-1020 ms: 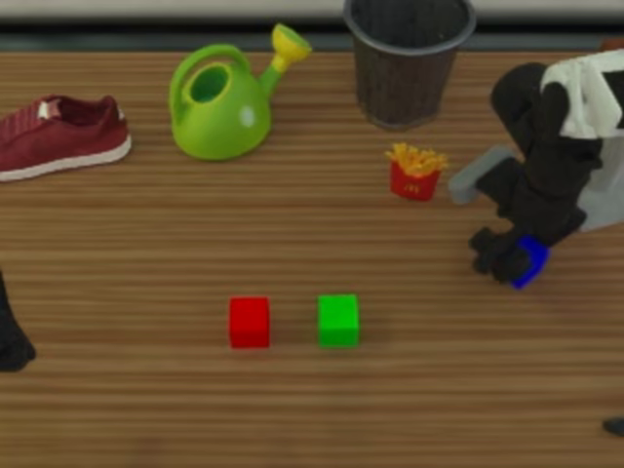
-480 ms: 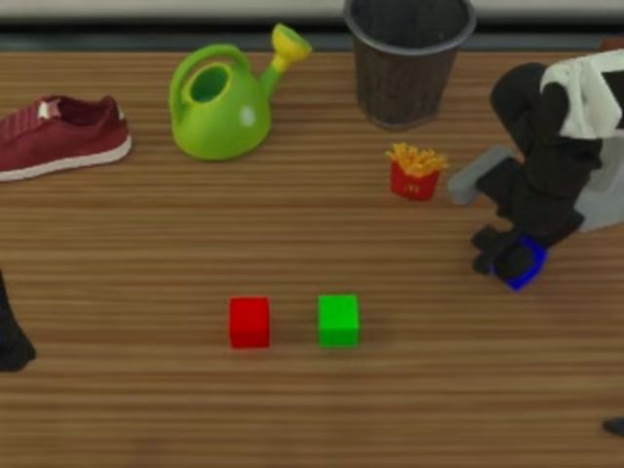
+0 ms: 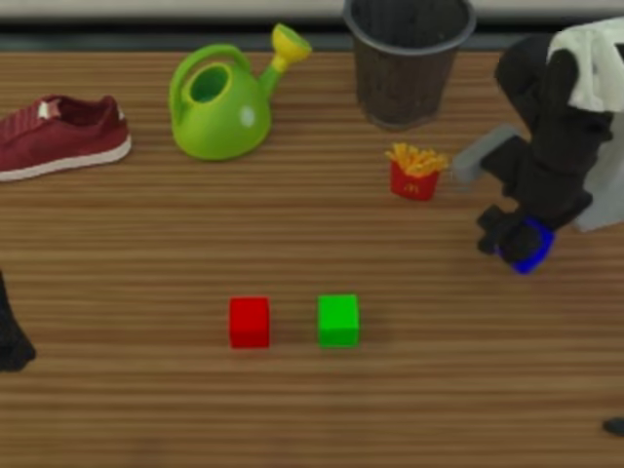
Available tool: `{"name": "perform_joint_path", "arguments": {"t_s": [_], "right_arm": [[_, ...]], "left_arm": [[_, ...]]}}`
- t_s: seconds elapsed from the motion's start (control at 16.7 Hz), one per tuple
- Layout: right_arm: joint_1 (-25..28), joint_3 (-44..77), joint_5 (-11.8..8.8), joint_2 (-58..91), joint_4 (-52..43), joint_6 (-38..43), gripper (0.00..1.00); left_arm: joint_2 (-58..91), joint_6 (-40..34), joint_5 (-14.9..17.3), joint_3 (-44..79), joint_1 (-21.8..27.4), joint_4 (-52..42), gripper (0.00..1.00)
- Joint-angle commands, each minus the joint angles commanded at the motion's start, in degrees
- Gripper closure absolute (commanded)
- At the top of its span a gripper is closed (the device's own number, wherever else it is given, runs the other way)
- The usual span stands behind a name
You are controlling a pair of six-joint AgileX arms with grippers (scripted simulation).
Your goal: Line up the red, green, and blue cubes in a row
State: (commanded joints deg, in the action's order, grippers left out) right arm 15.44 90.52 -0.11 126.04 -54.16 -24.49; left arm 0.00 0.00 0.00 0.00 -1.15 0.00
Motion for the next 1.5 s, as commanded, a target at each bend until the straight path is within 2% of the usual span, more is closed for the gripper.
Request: {"name": "perform_joint_path", "arguments": {"t_s": [0.24,0.54,0.72,0.96,1.32,1.5], "right_arm": [[0.32,3.57,-0.02,-3.06,-6.4,-0.12,1.0],[0.09,3.55,-0.04,-2.97,-6.42,0.09,1.0],[1.5,3.41,0.0,-3.29,-6.54,3.86,1.0],[5.43,2.28,0.1,-4.52,-6.93,16.31,1.0],[13.2,-1.06,0.2,-7.41,-7.69,43.38,1.0],[16.44,-2.43,0.3,-9.23,-7.56,53.48,1.0]], "left_arm": [[0.0,0.0,0.0,0.0,0.0,0.0,0.0],[0.0,0.0,0.0,0.0,0.0,0.0,0.0],[0.0,0.0,0.0,0.0,0.0,0.0,0.0],[0.0,0.0,0.0,0.0,0.0,0.0,0.0],[0.0,0.0,0.0,0.0,0.0,0.0,0.0],[0.0,0.0,0.0,0.0,0.0,0.0,0.0]]}}
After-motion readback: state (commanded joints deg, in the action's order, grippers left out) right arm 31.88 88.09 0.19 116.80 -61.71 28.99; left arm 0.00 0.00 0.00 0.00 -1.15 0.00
